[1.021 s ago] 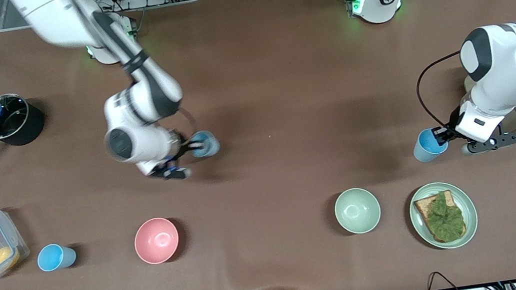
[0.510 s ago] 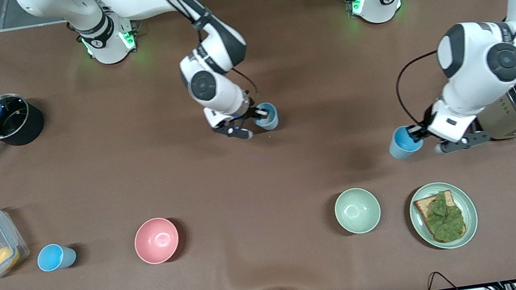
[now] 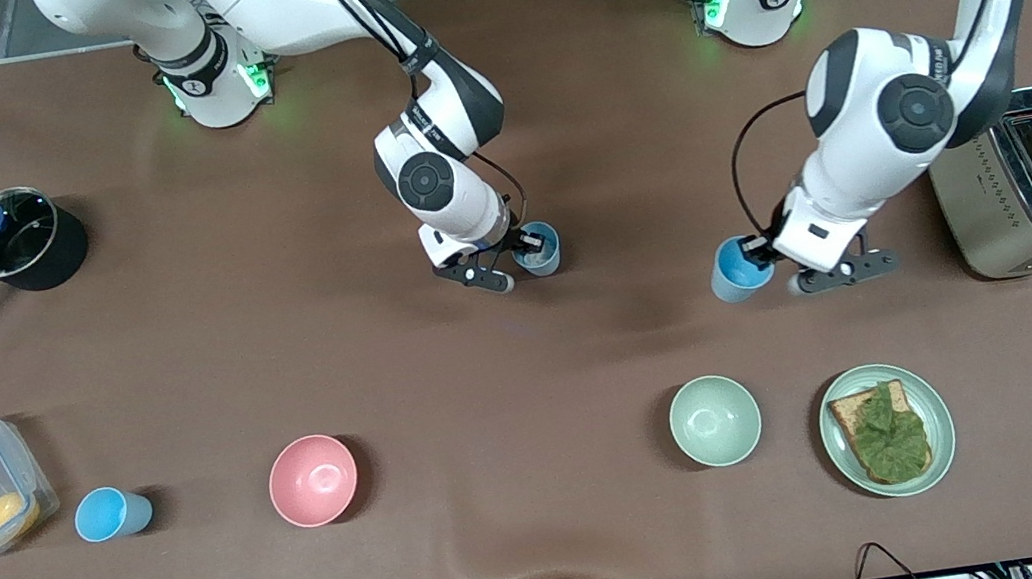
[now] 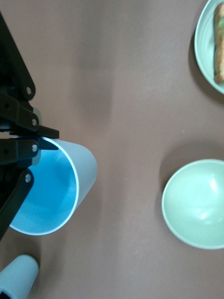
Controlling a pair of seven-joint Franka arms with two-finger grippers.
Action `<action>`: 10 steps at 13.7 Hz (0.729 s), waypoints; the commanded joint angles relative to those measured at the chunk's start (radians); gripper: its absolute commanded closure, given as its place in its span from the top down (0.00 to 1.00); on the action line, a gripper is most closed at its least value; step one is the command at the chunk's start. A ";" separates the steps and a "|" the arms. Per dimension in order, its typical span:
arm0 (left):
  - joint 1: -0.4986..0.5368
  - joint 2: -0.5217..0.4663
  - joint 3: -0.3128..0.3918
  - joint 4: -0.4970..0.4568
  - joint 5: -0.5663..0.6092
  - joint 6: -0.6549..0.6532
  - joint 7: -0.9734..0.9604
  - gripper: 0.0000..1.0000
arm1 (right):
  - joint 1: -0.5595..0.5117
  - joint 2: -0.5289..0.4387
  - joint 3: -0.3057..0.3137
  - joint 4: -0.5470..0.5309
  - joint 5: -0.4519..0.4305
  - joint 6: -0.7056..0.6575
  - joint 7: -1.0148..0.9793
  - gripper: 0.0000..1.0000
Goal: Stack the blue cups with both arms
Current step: 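Set the right gripper's cup at table center while the left gripper follows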
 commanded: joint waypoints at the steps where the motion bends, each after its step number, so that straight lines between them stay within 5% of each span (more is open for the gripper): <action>1: 0.003 -0.008 -0.039 0.022 -0.012 -0.029 -0.060 0.00 | 0.004 0.002 0.004 0.030 -0.026 -0.012 0.028 1.00; 5: -0.008 0.012 -0.065 0.056 -0.012 -0.031 -0.113 0.00 | -0.010 -0.080 0.002 0.034 -0.031 -0.068 0.027 1.00; 10: -0.039 0.013 -0.065 0.068 -0.012 -0.031 -0.139 0.00 | -0.014 -0.155 -0.132 0.144 -0.069 -0.293 -0.025 1.00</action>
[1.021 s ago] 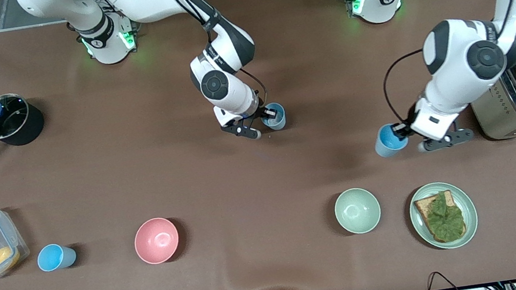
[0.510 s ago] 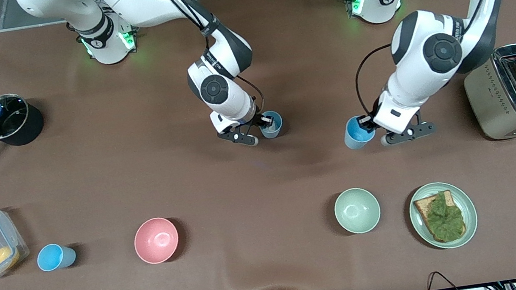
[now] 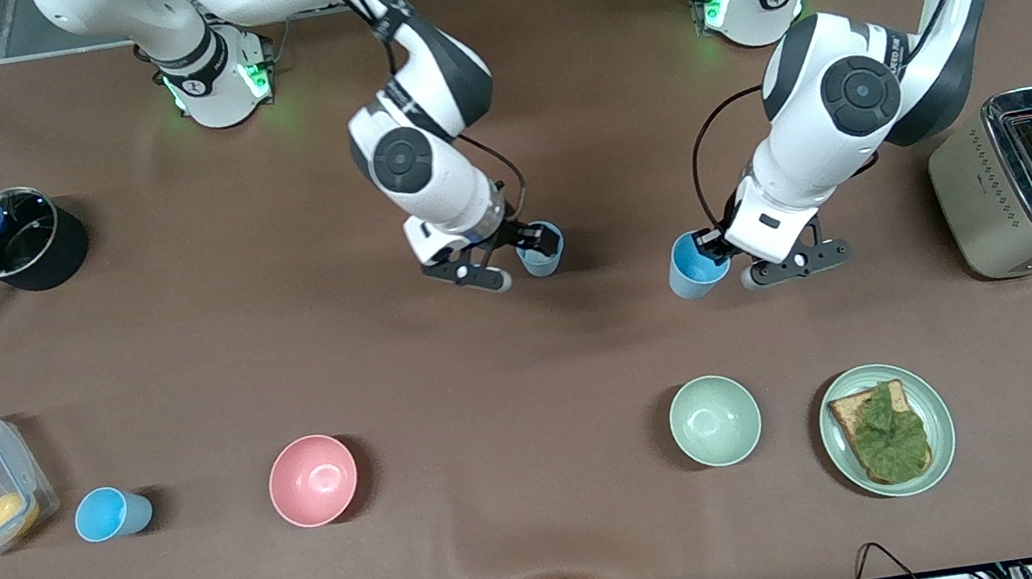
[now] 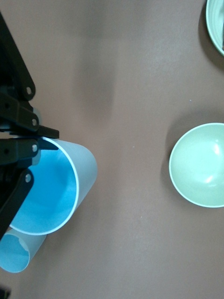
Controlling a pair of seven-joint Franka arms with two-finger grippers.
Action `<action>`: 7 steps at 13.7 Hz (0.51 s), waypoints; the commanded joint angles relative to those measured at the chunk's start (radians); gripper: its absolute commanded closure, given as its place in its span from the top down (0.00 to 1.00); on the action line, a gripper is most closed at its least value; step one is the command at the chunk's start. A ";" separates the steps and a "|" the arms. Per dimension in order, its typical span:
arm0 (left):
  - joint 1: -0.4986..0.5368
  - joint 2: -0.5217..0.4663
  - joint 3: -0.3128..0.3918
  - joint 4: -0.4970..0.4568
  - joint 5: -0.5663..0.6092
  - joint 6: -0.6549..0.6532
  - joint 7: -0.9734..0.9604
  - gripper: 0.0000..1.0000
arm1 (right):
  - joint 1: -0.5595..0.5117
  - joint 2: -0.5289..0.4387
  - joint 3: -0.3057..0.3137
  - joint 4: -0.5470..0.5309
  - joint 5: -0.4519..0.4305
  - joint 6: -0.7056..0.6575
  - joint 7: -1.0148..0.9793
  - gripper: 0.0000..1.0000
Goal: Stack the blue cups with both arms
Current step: 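Open the right gripper while the left gripper lowers its cup onto it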
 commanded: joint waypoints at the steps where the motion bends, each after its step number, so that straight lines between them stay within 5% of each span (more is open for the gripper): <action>1: -0.032 0.008 -0.003 0.035 -0.012 -0.021 -0.047 0.00 | -0.012 -0.034 -0.079 0.099 -0.085 -0.197 -0.040 1.00; 4: -0.113 0.023 -0.003 0.057 -0.009 -0.021 -0.137 0.00 | -0.013 -0.034 -0.172 0.245 -0.244 -0.438 -0.156 1.00; 7: -0.214 0.080 -0.002 0.107 0.000 -0.021 -0.249 0.00 | -0.067 -0.095 -0.243 0.283 -0.245 -0.544 -0.361 1.00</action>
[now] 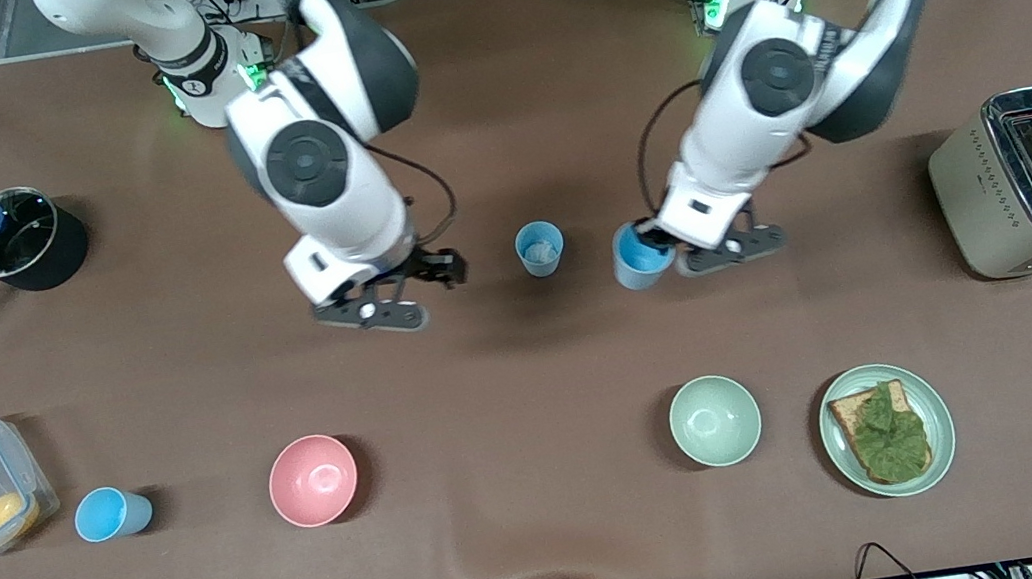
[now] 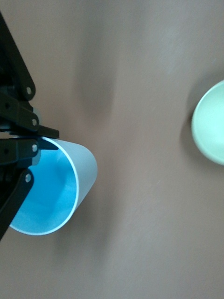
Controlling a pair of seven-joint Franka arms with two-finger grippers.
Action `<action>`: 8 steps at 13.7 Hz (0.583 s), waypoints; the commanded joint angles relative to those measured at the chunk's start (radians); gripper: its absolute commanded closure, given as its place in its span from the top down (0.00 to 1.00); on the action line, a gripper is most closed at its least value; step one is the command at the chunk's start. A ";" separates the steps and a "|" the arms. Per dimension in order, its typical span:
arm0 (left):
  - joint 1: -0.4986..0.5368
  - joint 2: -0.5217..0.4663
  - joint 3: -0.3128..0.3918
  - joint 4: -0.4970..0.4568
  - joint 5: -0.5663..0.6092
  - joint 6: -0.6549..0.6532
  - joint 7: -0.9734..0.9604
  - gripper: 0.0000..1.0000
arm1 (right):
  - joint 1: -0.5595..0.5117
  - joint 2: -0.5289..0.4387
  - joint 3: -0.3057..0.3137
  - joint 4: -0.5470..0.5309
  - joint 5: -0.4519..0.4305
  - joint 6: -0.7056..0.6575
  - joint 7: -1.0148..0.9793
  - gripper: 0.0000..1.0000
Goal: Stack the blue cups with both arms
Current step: 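Open the right gripper while the left gripper lowers its cup onto it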
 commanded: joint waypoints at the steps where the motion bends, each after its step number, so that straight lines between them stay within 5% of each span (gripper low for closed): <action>1: -0.092 0.077 0.003 0.071 0.003 -0.021 -0.097 0.00 | -0.116 -0.076 -0.008 0.009 -0.020 -0.055 -0.189 1.00; 8: -0.219 0.248 0.009 0.145 0.106 -0.019 -0.255 0.00 | -0.456 -0.245 0.008 -0.089 -0.023 -0.188 -0.736 1.00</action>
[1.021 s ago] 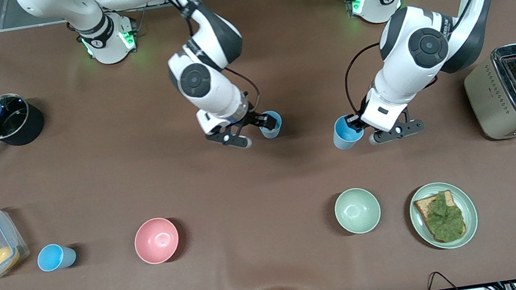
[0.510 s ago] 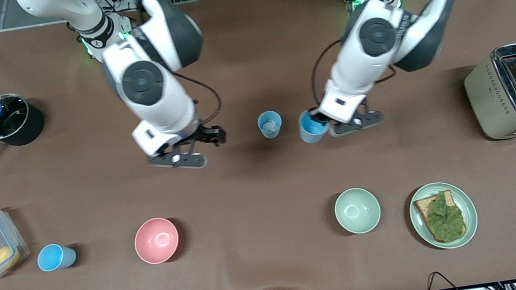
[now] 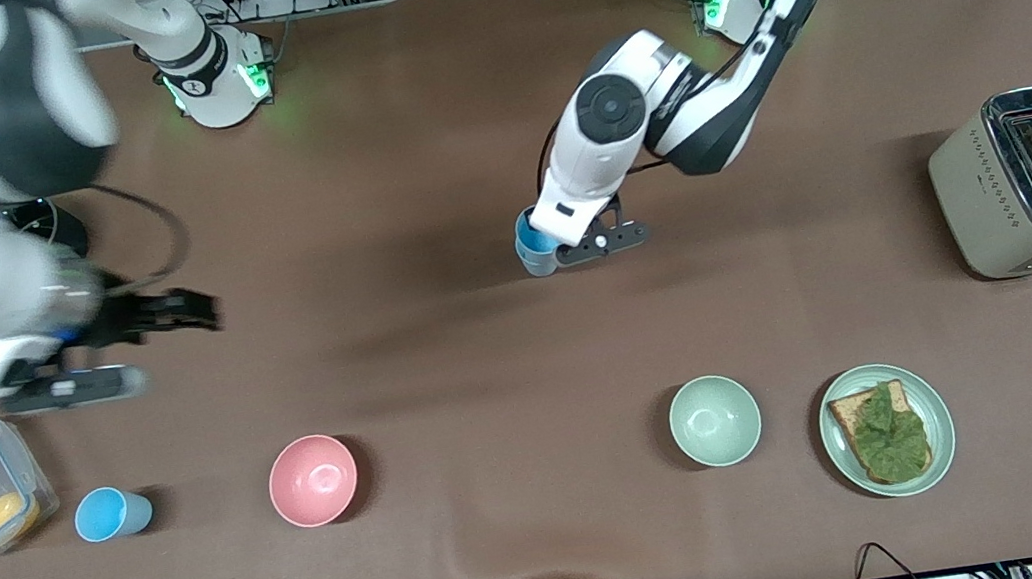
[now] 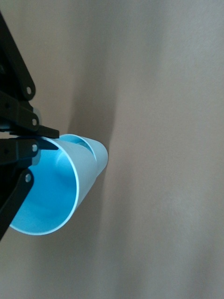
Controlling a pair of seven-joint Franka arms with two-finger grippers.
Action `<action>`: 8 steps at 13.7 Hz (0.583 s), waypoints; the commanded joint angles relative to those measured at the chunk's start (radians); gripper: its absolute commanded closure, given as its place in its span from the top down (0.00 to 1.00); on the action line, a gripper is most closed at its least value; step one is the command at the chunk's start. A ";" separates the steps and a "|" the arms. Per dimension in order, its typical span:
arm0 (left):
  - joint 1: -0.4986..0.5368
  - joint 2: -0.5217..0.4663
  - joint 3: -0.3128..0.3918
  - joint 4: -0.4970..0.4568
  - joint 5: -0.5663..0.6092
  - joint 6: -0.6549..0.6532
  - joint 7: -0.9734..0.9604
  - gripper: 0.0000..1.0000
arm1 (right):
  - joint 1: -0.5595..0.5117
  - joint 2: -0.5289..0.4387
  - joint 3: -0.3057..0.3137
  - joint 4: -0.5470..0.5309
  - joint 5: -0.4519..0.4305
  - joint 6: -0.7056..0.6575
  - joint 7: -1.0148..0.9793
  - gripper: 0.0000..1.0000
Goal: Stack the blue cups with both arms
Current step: 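Open the right gripper while the left gripper lowers its cup onto it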
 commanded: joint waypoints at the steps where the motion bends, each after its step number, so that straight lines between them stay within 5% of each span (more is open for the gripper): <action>1: -0.010 0.033 0.005 0.049 0.034 -0.021 -0.039 0.00 | -0.121 -0.095 0.063 -0.104 -0.022 0.016 -0.148 1.00; 5: -0.010 0.033 0.004 0.045 0.034 -0.021 -0.041 0.00 | -0.301 -0.214 0.211 -0.226 -0.157 0.137 -0.202 1.00; 8: -0.016 0.027 0.001 0.049 0.033 -0.075 -0.056 0.00 | -0.410 -0.283 0.294 -0.305 -0.171 0.181 -0.202 1.00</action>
